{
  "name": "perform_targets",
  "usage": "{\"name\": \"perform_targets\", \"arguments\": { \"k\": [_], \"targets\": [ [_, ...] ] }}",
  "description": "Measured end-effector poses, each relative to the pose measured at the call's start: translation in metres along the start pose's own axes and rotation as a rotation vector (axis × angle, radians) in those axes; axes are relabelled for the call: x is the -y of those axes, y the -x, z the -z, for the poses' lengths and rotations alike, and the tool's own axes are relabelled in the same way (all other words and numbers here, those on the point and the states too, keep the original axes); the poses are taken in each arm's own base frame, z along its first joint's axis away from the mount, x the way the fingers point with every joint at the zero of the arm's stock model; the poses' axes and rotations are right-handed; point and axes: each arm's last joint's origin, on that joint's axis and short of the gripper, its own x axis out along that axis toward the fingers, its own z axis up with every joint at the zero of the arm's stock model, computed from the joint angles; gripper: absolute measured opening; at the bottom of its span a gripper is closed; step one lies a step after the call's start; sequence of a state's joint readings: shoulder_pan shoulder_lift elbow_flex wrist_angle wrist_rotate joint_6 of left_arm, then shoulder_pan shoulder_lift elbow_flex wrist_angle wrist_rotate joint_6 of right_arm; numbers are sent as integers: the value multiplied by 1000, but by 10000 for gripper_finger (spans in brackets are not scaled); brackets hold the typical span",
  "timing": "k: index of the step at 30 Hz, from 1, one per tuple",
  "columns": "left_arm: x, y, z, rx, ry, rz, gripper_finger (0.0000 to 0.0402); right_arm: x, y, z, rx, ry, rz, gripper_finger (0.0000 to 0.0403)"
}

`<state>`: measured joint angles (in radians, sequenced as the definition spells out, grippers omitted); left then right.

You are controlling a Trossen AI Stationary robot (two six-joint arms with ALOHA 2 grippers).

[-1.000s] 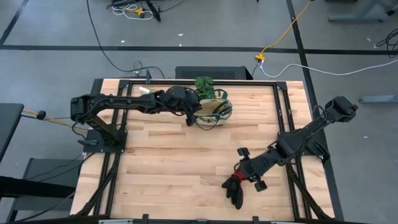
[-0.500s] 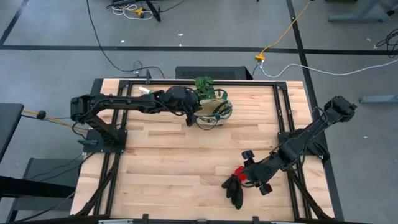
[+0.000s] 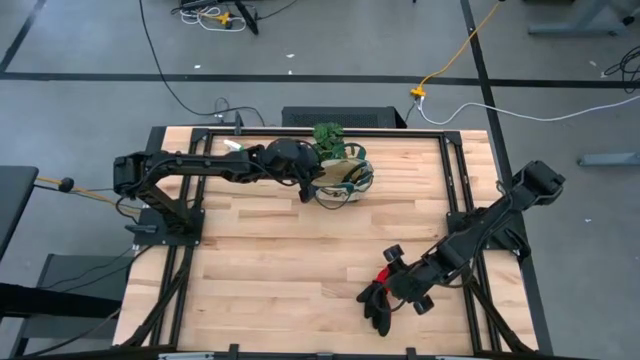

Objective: Pick & Place Garden tools in Gardening bag
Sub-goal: Put the red gloves into the green gardening bag

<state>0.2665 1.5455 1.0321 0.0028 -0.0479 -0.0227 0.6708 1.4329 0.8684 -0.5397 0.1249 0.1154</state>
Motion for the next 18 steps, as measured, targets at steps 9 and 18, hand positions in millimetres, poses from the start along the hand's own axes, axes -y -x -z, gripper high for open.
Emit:
{"name": "perform_targets", "arguments": {
  "k": [9,18],
  "targets": [
    [0,0,0,0,0,0,71,-1,-15,3,-63,48,22,216],
    [0,0,0,0,1,0,71,0,-24,4,-94,115,100,216]
  ]
}}
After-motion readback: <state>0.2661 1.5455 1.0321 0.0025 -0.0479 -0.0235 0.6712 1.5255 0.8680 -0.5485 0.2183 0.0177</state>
